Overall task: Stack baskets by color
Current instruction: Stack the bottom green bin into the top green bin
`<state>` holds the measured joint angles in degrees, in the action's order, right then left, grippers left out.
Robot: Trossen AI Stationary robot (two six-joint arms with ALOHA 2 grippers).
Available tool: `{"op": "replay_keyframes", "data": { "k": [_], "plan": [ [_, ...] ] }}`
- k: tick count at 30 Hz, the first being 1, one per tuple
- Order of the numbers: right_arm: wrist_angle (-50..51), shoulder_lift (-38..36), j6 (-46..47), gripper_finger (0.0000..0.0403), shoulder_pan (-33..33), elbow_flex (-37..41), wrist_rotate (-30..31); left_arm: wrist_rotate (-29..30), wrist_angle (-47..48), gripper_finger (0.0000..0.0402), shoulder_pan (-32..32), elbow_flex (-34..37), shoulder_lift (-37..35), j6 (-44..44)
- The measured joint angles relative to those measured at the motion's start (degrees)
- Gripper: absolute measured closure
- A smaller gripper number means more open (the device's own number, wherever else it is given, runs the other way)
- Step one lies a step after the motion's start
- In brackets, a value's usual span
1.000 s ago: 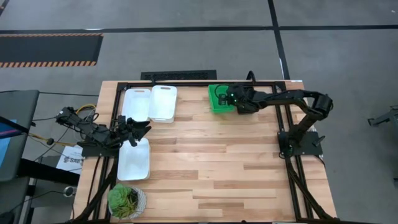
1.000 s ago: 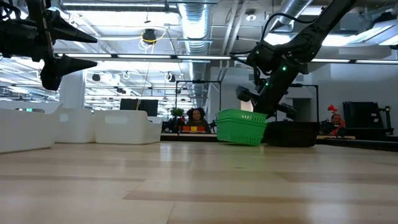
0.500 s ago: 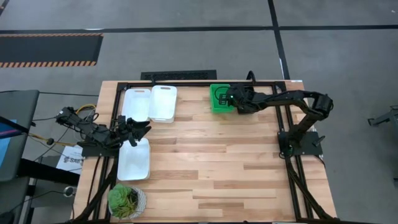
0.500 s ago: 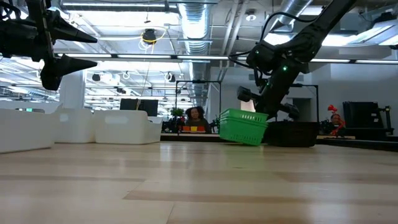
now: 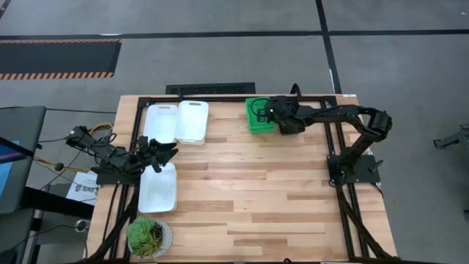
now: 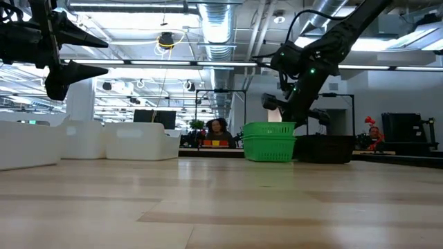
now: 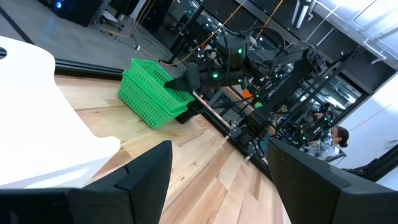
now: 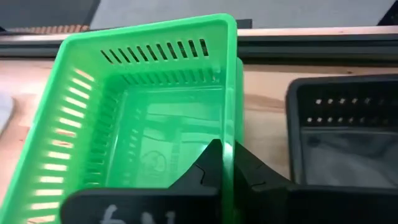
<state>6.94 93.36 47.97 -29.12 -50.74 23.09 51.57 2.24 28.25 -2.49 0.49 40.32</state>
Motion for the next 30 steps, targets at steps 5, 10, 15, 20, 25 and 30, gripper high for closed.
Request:
{"op": "replay_keyframes", "data": {
  "k": [5,10,15,20,25,30],
  "plan": [
    [2.8,0.0,-1.77,0.0375,0.0,0.0,0.2,0.0,0.0,0.0152,0.0,-0.01,0.0,0.0],
    [4.68,0.0,-1.93,0.0356,0.0,-0.09,0.18,0.0,0.0,0.0152,0.0,-0.01,0.0,0.0],
    [4.42,0.0,-1.51,0.0315,0.0,-0.09,0.08,-0.01,0.0,0.0152,0.01,-0.01,0.0,0.02],
    [4.38,0.0,-1.84,0.0279,0.02,-0.09,-0.02,-0.02,0.0,0.0152,0.0,0.01,0.0,0.28],
    [5.21,0.0,-4.47,0.0251,0.01,-1.13,-0.4,-0.02,0.0,0.0152,0.01,0.0,0.0,0.95],
    [8.62,0.0,-7.3,0.0226,0.22,-5.1,-0.44,-0.02,0.0,0.0152,0.01,0.0,0.0,1.14]
  ]
}}
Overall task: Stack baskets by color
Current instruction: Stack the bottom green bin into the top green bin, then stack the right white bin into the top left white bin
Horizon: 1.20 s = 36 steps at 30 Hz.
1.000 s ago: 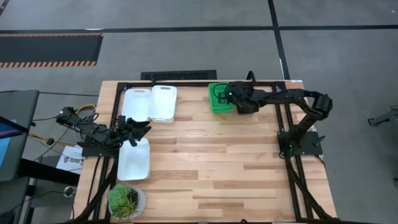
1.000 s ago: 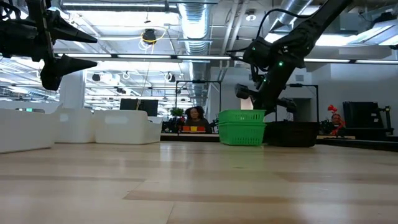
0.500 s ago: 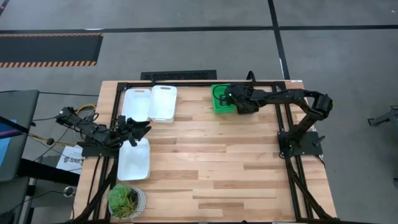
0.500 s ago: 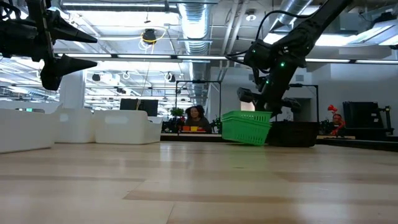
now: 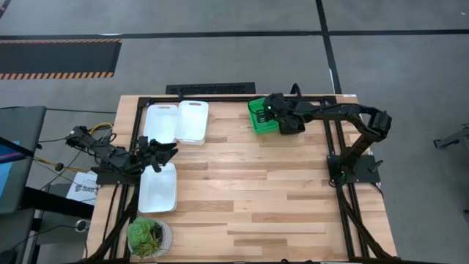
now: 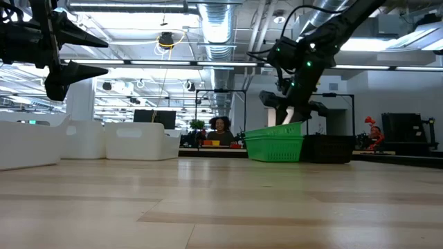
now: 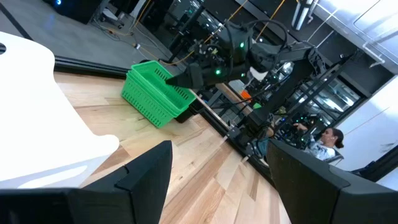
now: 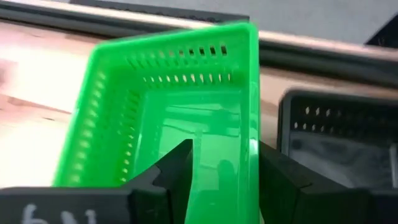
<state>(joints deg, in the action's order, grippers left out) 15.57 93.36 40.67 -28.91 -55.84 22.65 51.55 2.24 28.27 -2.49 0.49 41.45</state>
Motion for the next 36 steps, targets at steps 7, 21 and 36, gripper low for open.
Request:
{"op": "replay_keyframes", "data": {
  "k": [7,21,36],
  "plan": [
    [5.75,-0.02,-1.99,0.0214,0.0,-4.11,0.17,-0.11,0.0,0.0152,-0.02,-0.01,-0.02,0.0],
    [13.98,-0.31,-3.37,0.0214,4.26,-10.01,4.41,-1.7,-0.17,0.0152,0.0,0.01,-0.02,-0.09],
    [-9.47,-0.26,-3.96,0.023,20.02,-5.22,4.02,-3.29,-0.73,0.0152,-0.02,0.04,-0.02,0.12]
  ]
}}
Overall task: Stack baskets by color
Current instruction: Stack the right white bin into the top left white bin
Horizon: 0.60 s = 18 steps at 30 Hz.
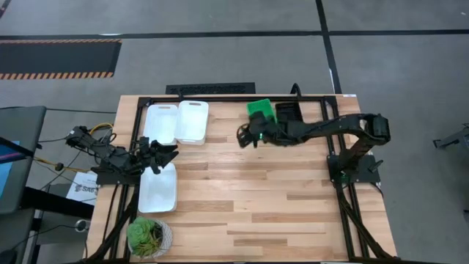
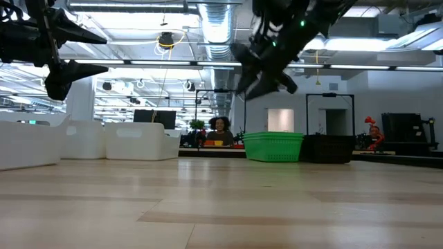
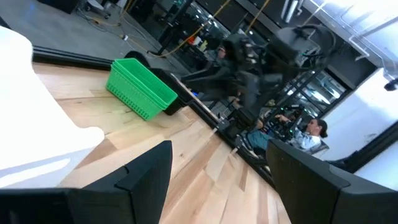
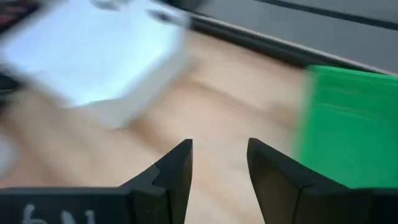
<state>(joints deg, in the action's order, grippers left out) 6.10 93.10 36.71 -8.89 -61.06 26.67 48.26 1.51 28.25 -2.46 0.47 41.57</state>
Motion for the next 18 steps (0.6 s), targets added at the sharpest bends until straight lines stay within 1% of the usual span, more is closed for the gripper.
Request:
{"op": "replay_keyframes", "data": {
  "k": [2,5,8,10,12,14,16,18],
  "plan": [
    [-3.52,0.0,-1.16,0.0232,2.16,-0.01,0.0,-1.3,0.0,0.0152,0.0,-0.81,0.04,-0.43],
    [-5.69,0.0,-3.18,0.0235,3.84,-1.29,0.25,-2.04,-0.91,0.0152,0.02,-4.45,0.49,-1.08],
    [-5.89,0.0,-5.16,0.0239,4.51,-3.32,0.32,-2.0,-0.45,0.0152,0.0,-8.42,2.9,-4.26],
    [-5.8,0.0,-6.39,0.0241,4.49,-4.32,0.29,-0.56,0.16,0.0152,0.0,-11.9,5.93,-5.18],
    [-5.78,0.0,-7.57,0.0243,4.14,-5.22,0.51,3.16,5.5,0.0152,-0.02,-15.77,9.78,-4.73],
    [-5.82,0.0,-8.89,0.0245,3.66,-5.91,0.62,7.73,13.7,0.0152,-0.06,-20.05,14.32,-2.07],
    [-5.77,0.0,-9.88,0.0248,3.15,-6.12,0.65,12.84,22.52,0.0152,-0.51,-24.4,19.53,2.78],
    [-5.45,0.0,-10.25,0.025,2.77,-6.12,0.64,15.41,30.49,0.0152,-1.9,-27.92,24.79,8.76]
  ]
}}
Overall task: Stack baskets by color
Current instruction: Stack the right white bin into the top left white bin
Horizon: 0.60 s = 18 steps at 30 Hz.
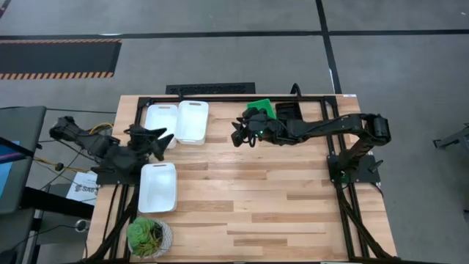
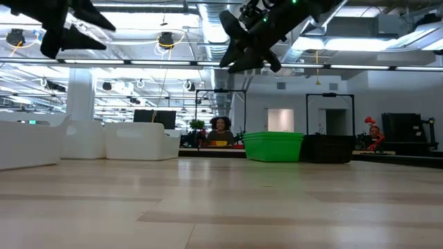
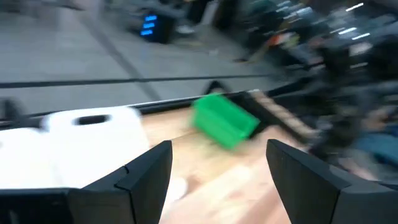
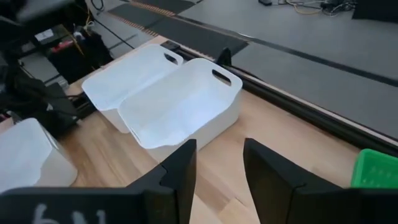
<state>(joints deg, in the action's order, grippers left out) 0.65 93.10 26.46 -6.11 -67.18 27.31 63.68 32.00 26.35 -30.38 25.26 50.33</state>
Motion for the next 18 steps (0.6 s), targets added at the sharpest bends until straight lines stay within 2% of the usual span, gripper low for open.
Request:
{"op": "replay_keyframes", "data": {
  "k": [3,7,10,13,15,18],
  "plan": [
    [1.46,0.0,0.0,0.0252,-0.68,0.0,-0.09,-0.3,9.56,0.0152,-4.27,-4.54,7.56,8.05],
    [1.82,0.0,-2.09,0.0252,-1.29,0.0,-0.13,-7.46,18.44,0.0152,-13.44,-9.22,16.62,12.67],
    [-0.66,0.56,-7.18,0.025,-0.97,-0.05,-0.82,-13.94,21.87,0.0152,-20.19,-12.08,21.23,11.44],
    [-3.97,2.86,-12.33,0.0249,-0.37,-0.05,-4.44,-18.37,20.18,0.0152,-23.54,-14.54,22.36,7.6],
    [-7.89,6.69,-15.55,0.025,-0.33,-1.85,-7.87,-19.75,18.49,0.0152,-24.38,-16.35,22.15,3.98],
    [-7.08,13.03,-20.31,0.0252,-0.37,-6.78,-11.52,-19.74,17.0,0.0152,-24.66,-19.4,20.51,0.65]
  ]
}}
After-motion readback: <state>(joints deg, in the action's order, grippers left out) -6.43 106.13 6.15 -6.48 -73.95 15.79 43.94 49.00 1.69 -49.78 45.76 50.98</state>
